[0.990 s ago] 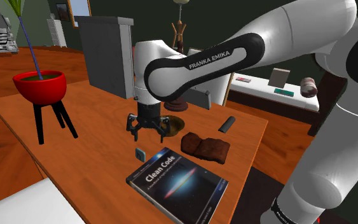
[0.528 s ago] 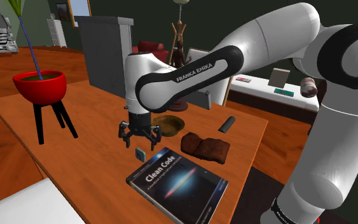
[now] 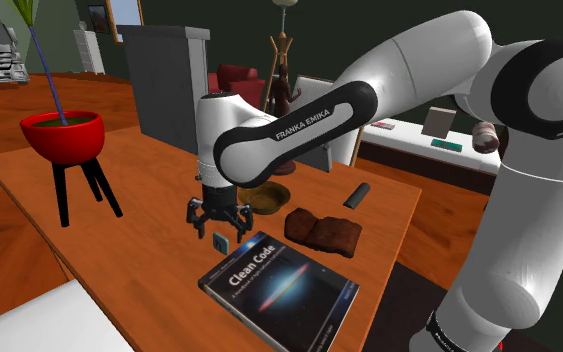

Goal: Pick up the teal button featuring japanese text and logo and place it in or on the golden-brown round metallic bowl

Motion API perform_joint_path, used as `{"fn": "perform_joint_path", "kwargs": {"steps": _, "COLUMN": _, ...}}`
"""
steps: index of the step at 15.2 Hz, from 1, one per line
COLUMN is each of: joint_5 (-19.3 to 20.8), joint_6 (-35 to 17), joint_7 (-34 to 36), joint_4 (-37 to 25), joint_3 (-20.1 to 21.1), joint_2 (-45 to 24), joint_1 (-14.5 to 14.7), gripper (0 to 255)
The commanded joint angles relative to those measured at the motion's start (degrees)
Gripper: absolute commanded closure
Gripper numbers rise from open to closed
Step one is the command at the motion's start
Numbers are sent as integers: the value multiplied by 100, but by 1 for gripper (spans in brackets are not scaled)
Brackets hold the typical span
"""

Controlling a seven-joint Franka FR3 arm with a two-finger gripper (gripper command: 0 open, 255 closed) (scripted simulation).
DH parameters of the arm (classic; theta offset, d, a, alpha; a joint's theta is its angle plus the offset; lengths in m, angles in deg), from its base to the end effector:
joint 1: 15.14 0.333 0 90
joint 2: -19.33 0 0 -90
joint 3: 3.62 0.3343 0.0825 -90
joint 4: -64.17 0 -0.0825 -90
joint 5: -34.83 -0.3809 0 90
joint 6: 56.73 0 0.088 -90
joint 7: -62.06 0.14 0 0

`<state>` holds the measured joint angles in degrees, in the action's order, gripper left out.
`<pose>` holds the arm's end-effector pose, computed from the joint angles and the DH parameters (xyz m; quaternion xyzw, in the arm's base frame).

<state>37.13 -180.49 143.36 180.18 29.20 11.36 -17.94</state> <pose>0.5036 0.2808 0.3802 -0.9049 0.4250 0.0118 0.0196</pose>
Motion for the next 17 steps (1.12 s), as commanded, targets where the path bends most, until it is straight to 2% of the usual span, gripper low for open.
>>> {"fn": "perform_joint_path", "kwargs": {"steps": 1, "joint_5": 1, "joint_6": -2, "joint_7": 1, "joint_4": 1, "joint_3": 0, "joint_2": -1, "joint_1": 0, "gripper": 0}}
{"fn": "perform_joint_path", "kwargs": {"steps": 2, "joint_5": 0, "joint_6": -1, "joint_7": 0, "joint_4": 0, "joint_3": 0, "joint_2": -1, "joint_1": 0, "gripper": 0}}
{"fn": "perform_joint_path", "kwargs": {"steps": 3, "joint_5": 0, "joint_6": -1, "joint_7": 0, "joint_4": 0, "joint_3": 0, "joint_2": -1, "joint_1": 0, "gripper": 255}}
{"fn": "perform_joint_path", "kwargs": {"steps": 12, "joint_5": 1, "joint_6": -2, "joint_7": 1, "joint_4": 1, "joint_3": 0, "joint_2": -1, "joint_1": 0, "gripper": 255}}
{"fn": "perform_joint_path", "kwargs": {"steps": 17, "joint_5": -116, "joint_6": 355, "joint_7": -69, "joint_4": -209, "joint_3": 16, "joint_2": 175, "joint_1": -27, "gripper": 255}}
